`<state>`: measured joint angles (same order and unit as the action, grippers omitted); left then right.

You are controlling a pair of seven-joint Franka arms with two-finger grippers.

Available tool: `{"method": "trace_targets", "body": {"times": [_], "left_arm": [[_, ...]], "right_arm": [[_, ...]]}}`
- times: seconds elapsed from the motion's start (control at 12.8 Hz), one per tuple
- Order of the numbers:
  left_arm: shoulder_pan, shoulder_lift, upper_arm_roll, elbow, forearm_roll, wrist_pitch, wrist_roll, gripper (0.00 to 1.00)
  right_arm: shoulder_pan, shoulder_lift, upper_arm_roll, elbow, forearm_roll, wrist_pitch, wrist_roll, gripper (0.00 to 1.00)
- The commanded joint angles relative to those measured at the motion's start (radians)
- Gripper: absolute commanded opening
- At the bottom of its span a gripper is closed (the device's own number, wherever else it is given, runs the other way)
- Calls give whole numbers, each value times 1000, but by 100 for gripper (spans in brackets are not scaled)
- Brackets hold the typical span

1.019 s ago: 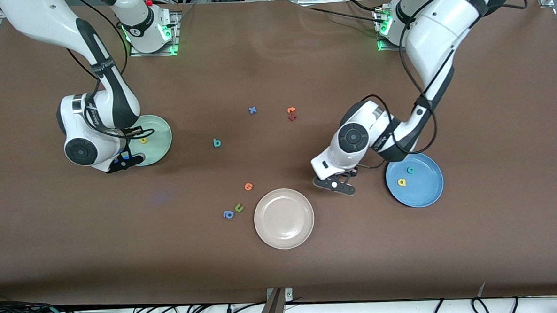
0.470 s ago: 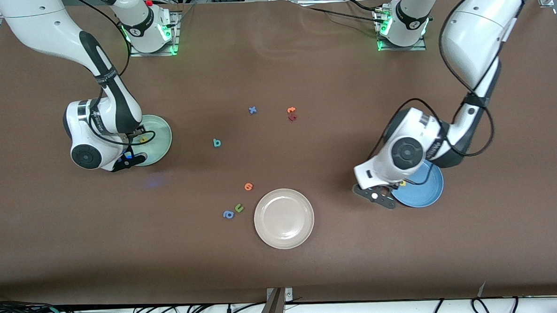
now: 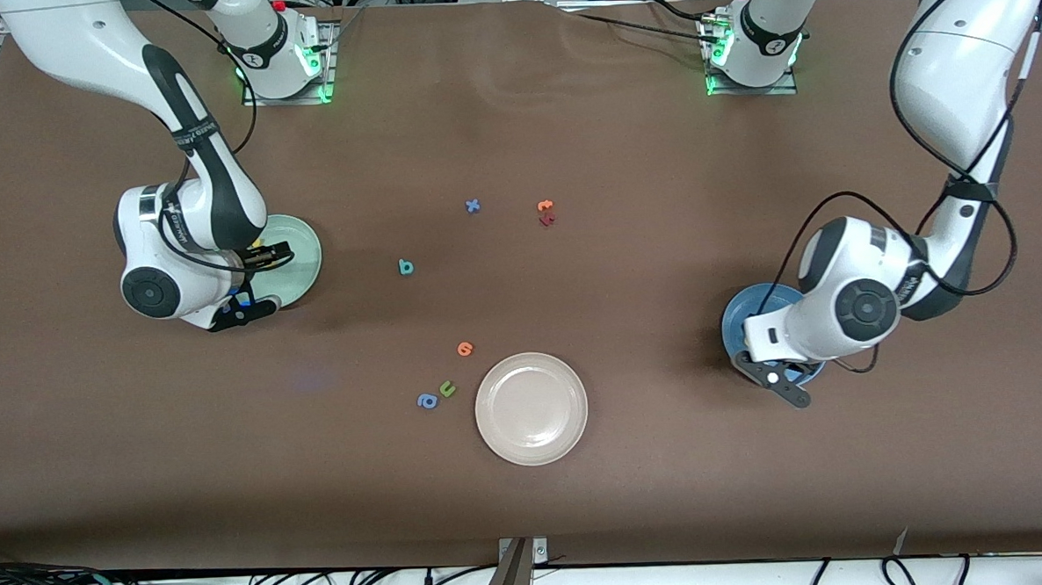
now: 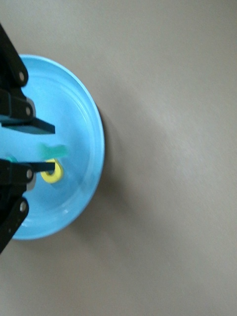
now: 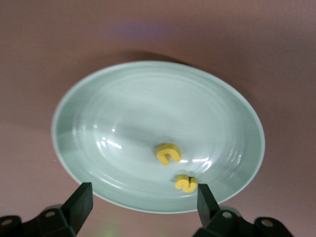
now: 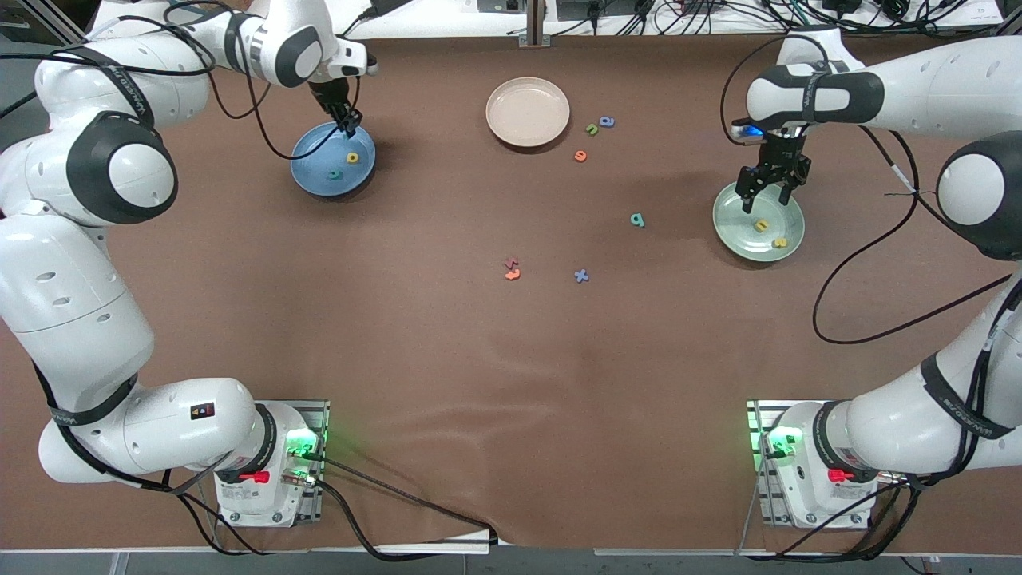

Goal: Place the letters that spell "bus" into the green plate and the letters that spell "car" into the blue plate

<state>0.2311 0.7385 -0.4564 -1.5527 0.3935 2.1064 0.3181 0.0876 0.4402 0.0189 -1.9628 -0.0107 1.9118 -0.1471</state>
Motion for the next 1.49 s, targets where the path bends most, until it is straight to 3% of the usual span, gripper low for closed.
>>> {"method": "trace_targets", "body": {"times": [0.0,0.16,0.31,0.47,0.71,0.86,1.02,1.1,1.25,1.41], "left_arm": [[31,-13,-11,-11,16,-8,16,100],[33,-57,-15,-15,10,-14,15,100],[33,-150,-21,-9,5,-131,12,100],[33,-253,-18,-9,-118,-204,-2,100],[36,-385,-10,-7,-186,-296,-20,100],[36,-438,-14,40,-203,-421,-89,100],[37,-452,-8,149,-290,-557,-99,100],[25,-468,42,161,-350,-559,-97,100],[-96,-543,239,110,-448,-533,-100,100],[-186,-632,314,28,-428,-484,-131,100]], "right_arm": [[0,-43,22,5,34,-37,78,94],[0,-67,62,10,37,-40,176,94],[0,-93,120,13,37,-40,321,94],[0,-109,194,30,95,-40,491,98],[0,-110,222,70,124,-39,544,99],[6,-95,249,96,123,-11,555,99],[46,-68,253,94,124,59,589,99],[61,-60,253,93,124,85,619,99],[96,-55,253,91,123,125,644,99],[101,-37,253,88,123,160,647,98]]}}
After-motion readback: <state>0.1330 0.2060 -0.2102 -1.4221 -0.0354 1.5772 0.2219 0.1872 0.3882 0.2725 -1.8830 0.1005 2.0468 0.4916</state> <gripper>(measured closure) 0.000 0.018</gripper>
